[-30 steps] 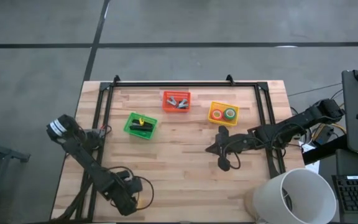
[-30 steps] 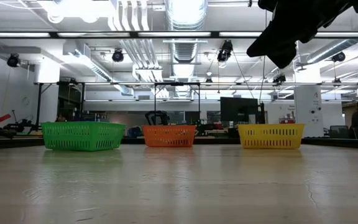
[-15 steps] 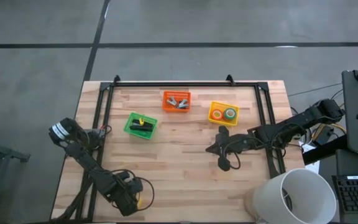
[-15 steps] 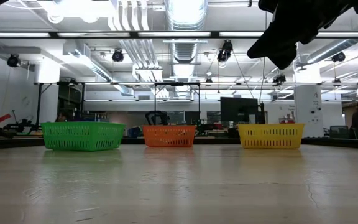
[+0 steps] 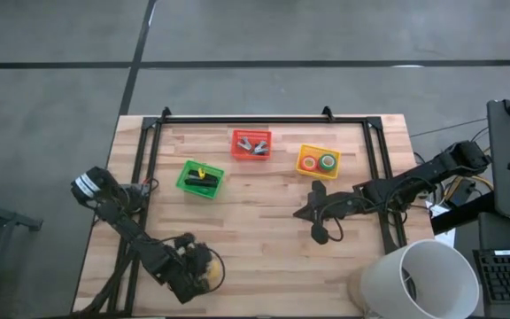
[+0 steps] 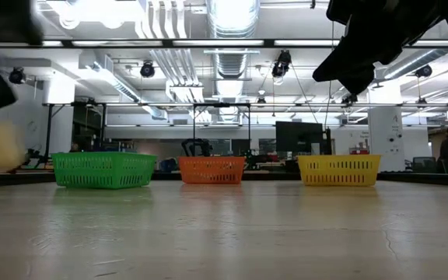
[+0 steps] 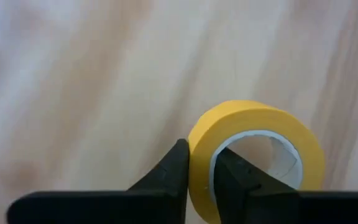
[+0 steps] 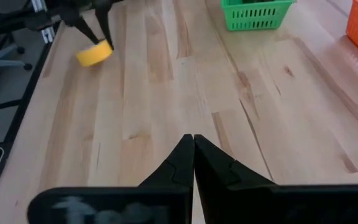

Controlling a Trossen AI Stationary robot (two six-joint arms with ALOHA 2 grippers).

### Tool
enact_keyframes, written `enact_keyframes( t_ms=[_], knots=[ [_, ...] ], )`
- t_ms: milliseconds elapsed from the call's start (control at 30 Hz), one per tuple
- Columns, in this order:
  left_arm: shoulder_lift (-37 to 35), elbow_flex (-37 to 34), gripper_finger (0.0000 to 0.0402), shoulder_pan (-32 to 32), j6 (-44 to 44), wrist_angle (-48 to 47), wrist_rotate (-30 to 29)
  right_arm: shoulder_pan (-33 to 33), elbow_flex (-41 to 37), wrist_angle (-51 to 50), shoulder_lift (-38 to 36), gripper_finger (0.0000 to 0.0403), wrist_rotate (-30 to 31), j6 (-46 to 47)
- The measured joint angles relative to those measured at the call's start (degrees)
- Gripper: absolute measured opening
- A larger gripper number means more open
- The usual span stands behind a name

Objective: Pick and place Stapler, Stapler remover, tape
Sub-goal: Put the yellow tape into the yellow basket

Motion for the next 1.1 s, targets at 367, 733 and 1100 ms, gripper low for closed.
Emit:
enact_keyframes(
  t_ms=[367, 733, 1100],
  knots=[
    [-0.5, 1.2, 0.0052, 5.0, 10.8, 14.0, -31.2, 0.4, -3.1, 8.9, 0.1, 0.0009, -6.4, -6.3],
    [-0.6, 1.2, 0.0069, 11.2, 20.4, 27.7, -42.3, 3.0, -8.5, 29.6, 0.1, 0.0011, -18.0, -15.1],
    [-0.6, 1.2, 0.0056, 18.2, 46.6, 54.0, -33.5, 3.0, -8.5, 42.5, 8.4, 0.0135, -14.5, -14.1]
  ],
)
